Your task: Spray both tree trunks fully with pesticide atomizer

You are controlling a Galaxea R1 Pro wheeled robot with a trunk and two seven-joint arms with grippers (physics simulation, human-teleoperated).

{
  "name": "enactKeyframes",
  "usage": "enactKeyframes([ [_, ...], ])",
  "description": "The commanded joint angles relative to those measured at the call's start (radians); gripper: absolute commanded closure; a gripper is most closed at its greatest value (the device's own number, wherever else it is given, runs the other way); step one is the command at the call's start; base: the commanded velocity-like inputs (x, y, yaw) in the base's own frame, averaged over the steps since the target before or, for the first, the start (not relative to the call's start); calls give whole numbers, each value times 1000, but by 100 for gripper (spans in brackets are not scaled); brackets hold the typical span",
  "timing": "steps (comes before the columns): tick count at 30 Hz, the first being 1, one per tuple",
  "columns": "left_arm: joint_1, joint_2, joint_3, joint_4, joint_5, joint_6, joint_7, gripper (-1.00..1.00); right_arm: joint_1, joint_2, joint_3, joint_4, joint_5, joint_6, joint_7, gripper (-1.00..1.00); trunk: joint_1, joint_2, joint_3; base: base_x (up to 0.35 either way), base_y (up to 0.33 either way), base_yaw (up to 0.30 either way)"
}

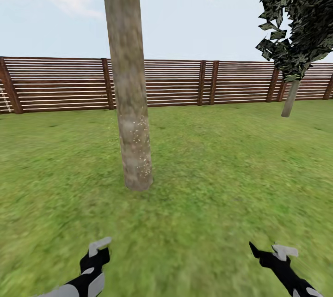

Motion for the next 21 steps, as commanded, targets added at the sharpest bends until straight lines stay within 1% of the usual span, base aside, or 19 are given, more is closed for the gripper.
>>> enactKeyframes([
  [1, 5, 0, -8, 2, 16, -1, 0, 100, 3, 1, -1, 52, -2, -37, -49, -100, 0, 0, 0, 0, 0, 0],
  [2, 12, 0, -8, 3, 26, -2, -1, 100, 8, 2, 0, 101, -1, -100, -94, -100, 0, 0, 0, 0, 0, 0],
  [3, 26, 0, -8, 4, 31, -2, -1, 100, 21, 2, 0, 131, -1, -154, -120, -100, 0, 0, 0, 0, 0, 0],
  [5, 44, 0, -8, 4, 35, -2, 0, 100, 34, 3, 2, 156, -1, -199, -142, -100, 0, 0, 0, 0, 0, 0],
  [12, 61, 0, -8, 4, 37, -3, -3, 100, 39, 5, 4, 169, 0, -214, -147, -100, 0, 0, 0, 0, 0, 0],
  [16, 62, 0, -8, 4, 37, -4, -3, 100, 39, 18, 5, 171, 0, -214, -147, -100, 0, 0, 0, 0, 0, 0],
  [21, 68, 0, -8, 4, 37, -4, -3, 100, 39, 21, 5, 172, 0, -214, -147, -100, 0, 0, 0, 0, 0, 0],
])
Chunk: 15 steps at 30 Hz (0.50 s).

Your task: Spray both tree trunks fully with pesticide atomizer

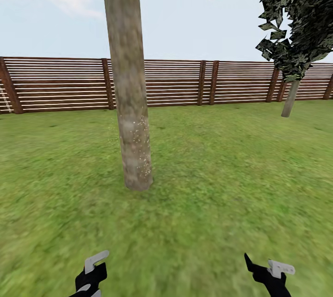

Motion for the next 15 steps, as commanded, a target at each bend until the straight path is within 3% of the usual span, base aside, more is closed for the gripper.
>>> enactKeyframes([
  [1, 0, 0, -2, 0, -1, 0, 0, 100, 0, 2, 0, 0, 0, 0, 0, -100, 0, 0, 0, 0, 0, 0],
  [15, 0, 0, -1, -1, -1, -1, 0, 100, 0, 20, -1, 2, 0, 1, 0, -100, 0, 0, 0, 0, 0, 0],
])
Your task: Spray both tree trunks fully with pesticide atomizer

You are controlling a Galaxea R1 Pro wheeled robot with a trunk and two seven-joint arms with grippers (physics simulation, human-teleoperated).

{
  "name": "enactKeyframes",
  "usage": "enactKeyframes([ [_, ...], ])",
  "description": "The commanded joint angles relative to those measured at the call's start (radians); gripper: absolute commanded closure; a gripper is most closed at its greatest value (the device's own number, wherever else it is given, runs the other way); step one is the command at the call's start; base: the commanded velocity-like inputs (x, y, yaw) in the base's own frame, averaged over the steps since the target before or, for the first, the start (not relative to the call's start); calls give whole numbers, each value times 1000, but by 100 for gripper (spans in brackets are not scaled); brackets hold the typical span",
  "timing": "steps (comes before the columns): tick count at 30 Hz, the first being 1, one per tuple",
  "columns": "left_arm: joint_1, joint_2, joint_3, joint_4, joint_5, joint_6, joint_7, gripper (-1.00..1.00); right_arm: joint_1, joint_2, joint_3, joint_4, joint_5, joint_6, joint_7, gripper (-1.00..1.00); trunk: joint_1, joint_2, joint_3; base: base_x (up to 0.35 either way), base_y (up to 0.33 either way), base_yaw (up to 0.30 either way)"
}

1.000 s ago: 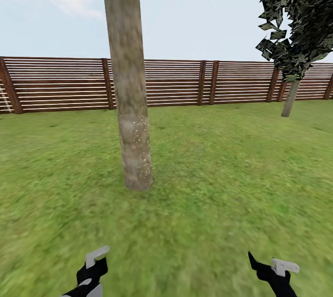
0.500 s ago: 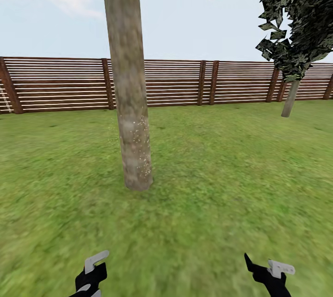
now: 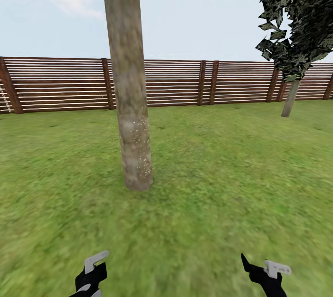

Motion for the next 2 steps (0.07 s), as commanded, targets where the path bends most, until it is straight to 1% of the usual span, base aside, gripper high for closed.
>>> enactKeyframes([
  [1, 0, 0, -1, 0, 0, 0, 0, 100, 0, 0, 0, 0, 0, 0, 0, -100, 0, 0, 0, 0, 0, 0],
  [2, 0, 0, -1, 0, 0, 0, 0, 100, 0, 0, 0, 0, 0, 0, 0, -100, 0, 0, 0, 0, 0, 0],
])
